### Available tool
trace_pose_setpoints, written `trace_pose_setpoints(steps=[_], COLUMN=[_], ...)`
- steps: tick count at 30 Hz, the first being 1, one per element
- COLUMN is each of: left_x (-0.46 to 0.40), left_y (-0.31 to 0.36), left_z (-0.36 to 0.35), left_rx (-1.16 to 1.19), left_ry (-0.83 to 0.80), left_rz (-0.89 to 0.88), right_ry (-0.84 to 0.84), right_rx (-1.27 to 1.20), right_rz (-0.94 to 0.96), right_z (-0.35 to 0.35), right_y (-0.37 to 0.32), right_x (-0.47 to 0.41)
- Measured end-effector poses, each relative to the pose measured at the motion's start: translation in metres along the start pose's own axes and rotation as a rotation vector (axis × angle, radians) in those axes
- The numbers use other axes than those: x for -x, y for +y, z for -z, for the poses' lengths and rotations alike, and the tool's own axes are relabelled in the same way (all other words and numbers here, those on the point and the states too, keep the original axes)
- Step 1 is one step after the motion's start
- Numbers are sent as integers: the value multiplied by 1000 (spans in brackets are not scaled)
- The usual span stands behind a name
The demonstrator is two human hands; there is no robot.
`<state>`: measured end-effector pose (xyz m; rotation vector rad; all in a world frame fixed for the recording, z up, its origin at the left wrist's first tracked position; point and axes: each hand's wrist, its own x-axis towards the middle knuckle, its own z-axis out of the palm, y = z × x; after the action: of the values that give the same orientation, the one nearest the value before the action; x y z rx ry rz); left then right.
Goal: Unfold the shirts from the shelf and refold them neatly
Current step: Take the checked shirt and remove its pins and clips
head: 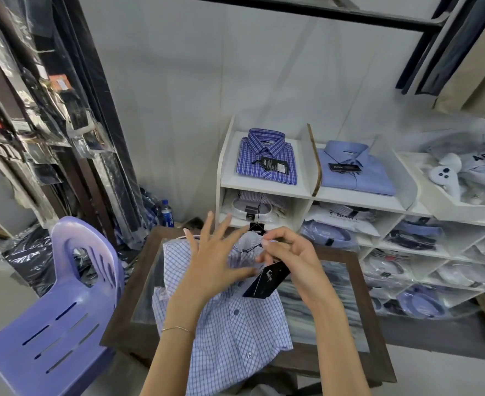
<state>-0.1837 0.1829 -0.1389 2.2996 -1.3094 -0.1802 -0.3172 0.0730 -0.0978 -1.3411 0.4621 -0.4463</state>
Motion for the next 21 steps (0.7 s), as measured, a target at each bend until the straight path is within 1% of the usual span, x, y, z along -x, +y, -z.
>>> trace_pose_setpoints(steps=[1, 2, 3, 4, 7, 9, 11, 13, 14, 15, 16, 17, 19, 20, 21], left_x=[0, 0, 1, 2, -1, -2, -1, -1, -1, 0, 1, 3, 8, 9, 8], left_y=[5, 7, 6, 4, -12, -15, -7, -1, 3, 10, 18, 26, 38, 36, 28], left_z=[-10, -21, -30, -36, -39, -38, -34, -32, -30, -29, -30, -33, -41, -39, -36], left_rx=[-10, -16, 10, 63, 142, 144, 139, 151, 158, 162, 162, 162, 237, 291, 324], left_ry=[-68, -81, -44, 27, 208, 299, 347, 406, 425, 431, 427, 429, 376, 355, 344], left_rz=[-3, 14, 37, 53, 44, 43, 49, 48, 56, 48, 26, -15, -56, -30, 13], right_ry=[-10, -15, -11, 6, 150, 282, 458, 662, 751, 797, 780, 715, 567, 546, 573], right_rx=[-39, -78, -106, -117, -67, 41, 252, 547, 624, 619, 577, 570, 705, 767, 775], right_rz=[5, 10, 10, 6, -60, -105, -72, -7, 51, 133, 213, 271, 358, 383, 389], right_z=[0, 2, 5, 9, 24, 27, 26, 25, 22, 16, 6, -5, -26, -26, -20], right_y=[-1, -3, -4, -4, 4, 16, 31, 42, 42, 40, 36, 33, 30, 29, 27], right_x=[1, 3, 4, 6, 7, 4, 0, -3, -4, -5, -7, -10, -14, -15, -18])
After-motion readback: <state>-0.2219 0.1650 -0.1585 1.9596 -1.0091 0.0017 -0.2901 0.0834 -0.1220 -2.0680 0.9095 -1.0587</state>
